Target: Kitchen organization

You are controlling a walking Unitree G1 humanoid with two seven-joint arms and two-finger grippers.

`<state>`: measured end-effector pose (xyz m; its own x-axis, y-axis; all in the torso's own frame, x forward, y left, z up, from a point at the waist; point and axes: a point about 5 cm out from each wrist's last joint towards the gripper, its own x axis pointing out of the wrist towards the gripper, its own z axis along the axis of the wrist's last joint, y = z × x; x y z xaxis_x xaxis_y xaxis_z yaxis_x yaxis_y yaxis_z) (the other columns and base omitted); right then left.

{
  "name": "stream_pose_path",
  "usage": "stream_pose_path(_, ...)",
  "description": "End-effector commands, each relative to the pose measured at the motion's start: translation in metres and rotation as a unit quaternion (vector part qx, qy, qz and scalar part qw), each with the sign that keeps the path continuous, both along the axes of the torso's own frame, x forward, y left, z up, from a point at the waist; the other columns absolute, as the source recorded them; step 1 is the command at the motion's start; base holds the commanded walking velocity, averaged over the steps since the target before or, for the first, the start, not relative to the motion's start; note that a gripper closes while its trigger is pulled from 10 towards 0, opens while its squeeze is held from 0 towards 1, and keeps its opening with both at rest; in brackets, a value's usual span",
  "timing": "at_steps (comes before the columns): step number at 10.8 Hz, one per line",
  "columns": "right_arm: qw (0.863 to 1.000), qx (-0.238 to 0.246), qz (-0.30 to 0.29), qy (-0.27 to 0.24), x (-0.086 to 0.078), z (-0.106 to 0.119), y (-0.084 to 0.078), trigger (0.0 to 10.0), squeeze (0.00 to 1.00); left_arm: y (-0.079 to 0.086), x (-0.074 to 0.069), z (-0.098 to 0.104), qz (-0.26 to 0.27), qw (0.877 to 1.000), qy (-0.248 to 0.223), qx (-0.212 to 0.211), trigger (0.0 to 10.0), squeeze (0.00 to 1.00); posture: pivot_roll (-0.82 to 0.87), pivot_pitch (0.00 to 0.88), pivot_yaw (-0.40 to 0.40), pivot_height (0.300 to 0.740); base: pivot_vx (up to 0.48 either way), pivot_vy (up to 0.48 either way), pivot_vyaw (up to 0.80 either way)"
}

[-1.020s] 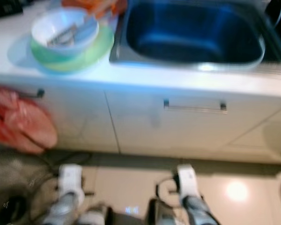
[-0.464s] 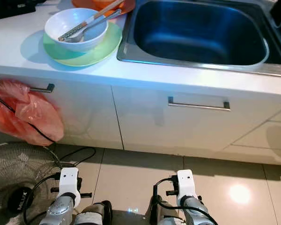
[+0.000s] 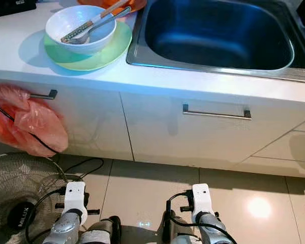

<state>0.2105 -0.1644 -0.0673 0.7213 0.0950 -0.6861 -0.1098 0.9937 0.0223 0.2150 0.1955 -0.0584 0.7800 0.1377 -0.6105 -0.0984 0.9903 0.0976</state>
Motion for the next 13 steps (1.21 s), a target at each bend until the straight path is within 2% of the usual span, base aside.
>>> stream_pose_path(1, 1.000, -0.010, -0.002, 0.016, -0.008, -0.005, -0.005, 10.0, 0.00, 0.001, -0.010, -0.006, -0.002, 1.000, 0.017, 0.002, 10.0, 0.00, 0.17, 0.235, -0.044, 0.740, 0.000, 0.000, 0.00)
stream_pose_path(3, 0.999, -0.022, -0.023, 0.005, -0.007, -0.002, -0.017, 10.0, 0.00, 0.000, -0.010, -0.006, -0.002, 1.000, 0.013, 0.001, 10.0, 0.00, 0.17, 0.236, -0.046, 0.740, 0.000, 0.000, 0.00)
stream_pose_path(4, 0.997, -0.042, -0.063, -0.005, -0.008, 0.000, -0.035, 10.0, 0.00, 0.001, -0.010, -0.005, -0.001, 1.000, 0.011, 0.002, 10.0, 0.00, 0.17, 0.237, -0.048, 0.740, 0.000, 0.000, 0.00)
stream_pose_path(5, 0.986, -0.087, -0.143, -0.024, -0.010, 0.007, -0.069, 10.0, 0.00, 0.000, -0.010, -0.006, -0.001, 1.000, 0.010, 0.001, 10.0, 0.00, 0.16, 0.238, -0.050, 0.740, 0.000, 0.000, 0.00)
stream_pose_path(6, 0.978, -0.102, -0.176, -0.050, -0.005, 0.016, -0.084, 10.0, 0.00, -0.001, -0.009, -0.005, -0.001, 1.000, 0.007, -0.001, 10.0, 0.00, 0.15, 0.237, -0.051, 0.740, 0.000, 0.000, 0.00)
stream_pose_path(8, 0.960, -0.119, -0.219, -0.125, 0.019, 0.044, -0.110, 10.0, 0.00, -0.003, -0.005, -0.002, -0.004, 1.000, -0.003, -0.003, 10.0, 0.00, 0.15, 0.233, -0.050, 0.740, 0.000, 0.000, 0.00)
stream_pose_path(9, 0.945, -0.146, -0.255, -0.145, 0.025, 0.055, -0.122, 10.0, 0.00, -0.003, -0.005, -0.002, -0.005, 1.000, -0.003, -0.003, 10.0, 0.00, 0.15, 0.232, -0.049, 0.740, 0.000, 0.000, 0.00)
stream_pose_path(10, 0.918, -0.183, -0.317, -0.155, 0.026, 0.067, -0.143, 10.0, 0.00, -0.003, -0.004, -0.002, -0.006, 1.000, -0.004, -0.003, 10.0, 0.00, 0.15, 0.231, -0.046, 0.740, 0.000, 0.000, 0.00)
stream_pose_path(11, 0.896, -0.218, -0.350, -0.162, 0.026, 0.076, -0.157, 10.0, 0.00, -0.002, -0.004, -0.002, -0.006, 1.000, -0.004, -0.002, 10.0, 0.00, 0.15, 0.228, -0.045, 0.740, 0.000, 0.000, 0.00)
stream_pose_path(12, 0.861, -0.261, -0.397, -0.179, 0.026, 0.092, -0.176, 10.0, 0.00, -0.002, -0.004, -0.002, -0.006, 1.000, -0.004, -0.002, 10.0, 0.00, 0.15, 0.228, -0.044, 0.740, 0.000, 0.000, 0.00)
stream_pose_path(13, 0.817, -0.303, -0.450, -0.195, 0.025, 0.111, -0.196, 10.0, 0.00, -0.001, -0.004, -0.002, -0.005, 1.000, -0.005, -0.001, 10.0, 0.00, 0.15, 0.227, -0.045, 0.740, 0.000, 0.000, 0.00)
